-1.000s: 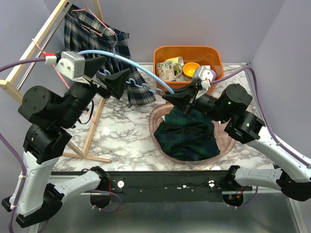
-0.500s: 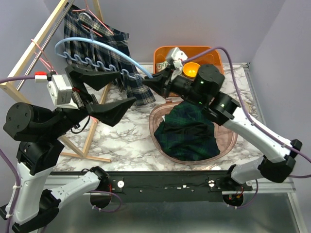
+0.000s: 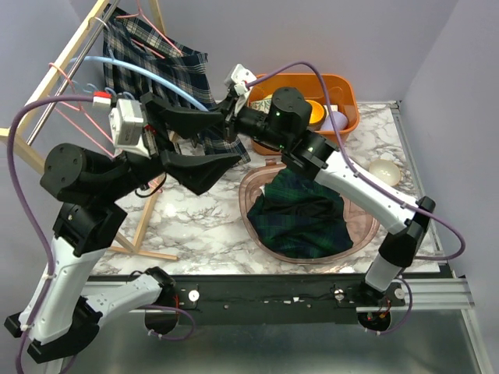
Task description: Remove the skirt from the hanger
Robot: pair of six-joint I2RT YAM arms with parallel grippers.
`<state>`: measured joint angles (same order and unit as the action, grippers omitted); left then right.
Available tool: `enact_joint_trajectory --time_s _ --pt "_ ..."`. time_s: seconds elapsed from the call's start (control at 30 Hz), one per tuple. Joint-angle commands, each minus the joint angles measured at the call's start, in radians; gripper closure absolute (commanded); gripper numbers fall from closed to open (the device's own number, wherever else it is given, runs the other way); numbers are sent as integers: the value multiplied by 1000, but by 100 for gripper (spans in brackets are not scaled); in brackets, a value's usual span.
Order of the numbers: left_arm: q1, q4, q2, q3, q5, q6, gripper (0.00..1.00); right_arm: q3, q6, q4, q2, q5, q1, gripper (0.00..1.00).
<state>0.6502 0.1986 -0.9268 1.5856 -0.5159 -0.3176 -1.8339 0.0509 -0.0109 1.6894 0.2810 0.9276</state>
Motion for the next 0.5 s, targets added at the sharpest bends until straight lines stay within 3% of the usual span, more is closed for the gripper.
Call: enact_joint_trajectory --time_s 0.0,0.27,0.47 --pt "5 -115 -47 5 -61 -97 1 -99 -26 158 58 53 1 99" --pt "5 -151 -73 31 -76 -110 1 -332 -39 78 234 80 1 99" --pt "5 -140 -72 14 -62 -92 1 -352 -40 65 263 75 1 99"
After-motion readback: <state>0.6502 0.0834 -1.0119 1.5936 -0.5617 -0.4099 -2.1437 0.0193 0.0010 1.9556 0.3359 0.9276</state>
